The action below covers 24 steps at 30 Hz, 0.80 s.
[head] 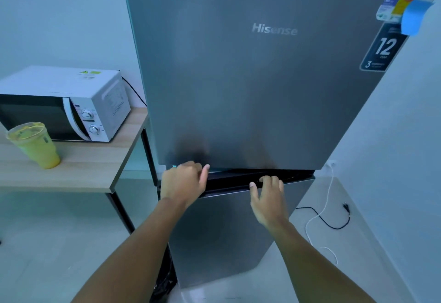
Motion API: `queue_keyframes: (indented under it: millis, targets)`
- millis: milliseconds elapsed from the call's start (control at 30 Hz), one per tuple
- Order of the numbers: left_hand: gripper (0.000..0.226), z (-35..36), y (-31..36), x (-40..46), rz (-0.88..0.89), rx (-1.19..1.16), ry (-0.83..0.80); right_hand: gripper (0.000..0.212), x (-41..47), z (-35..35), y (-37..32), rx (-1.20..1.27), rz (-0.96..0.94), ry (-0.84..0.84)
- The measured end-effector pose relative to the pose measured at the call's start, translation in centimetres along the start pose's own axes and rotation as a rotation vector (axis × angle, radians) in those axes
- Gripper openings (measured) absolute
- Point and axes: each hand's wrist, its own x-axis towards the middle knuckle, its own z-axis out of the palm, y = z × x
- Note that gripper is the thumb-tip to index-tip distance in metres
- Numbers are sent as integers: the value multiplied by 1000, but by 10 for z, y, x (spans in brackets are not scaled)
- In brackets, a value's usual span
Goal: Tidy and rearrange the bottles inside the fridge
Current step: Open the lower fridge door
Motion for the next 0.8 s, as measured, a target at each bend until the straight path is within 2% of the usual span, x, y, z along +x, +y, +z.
queue_keyframes:
  millis: [67,100,167,233,300,367,533,633,700,800]
  targets:
    - [43,-3,-8,7,107,-95,-8,42,-12,1,-2,-4,-21,36]
    - [40,-3,-12,11,143,-158,-91,48,-20,0,-5,10,-29,46]
    - [37,-2,-17,14,187,-319,-369,57,-36,-1,-14,48,-81,46]
    - [41,1,-24,11,176,-453,-552,61,-52,-2,-27,27,-214,6]
    - [46,9,-31,8,171,-519,-605,63,-68,-2,-46,-15,-302,-107]
    - [50,17,-33,9,210,-498,-605,63,-82,-1,-62,-33,-295,-170]
    - [35,16,-6,10,495,-386,-567,61,-121,-10,-76,40,-125,-49]
    - [44,19,27,13,713,-341,-495,85,-141,-23,-83,38,96,-57]
    - [49,23,52,13,816,-297,-483,103,-152,-33,-81,53,319,-86]
    - [49,29,91,7,990,-284,-449,103,-166,-52,-64,53,523,-166]
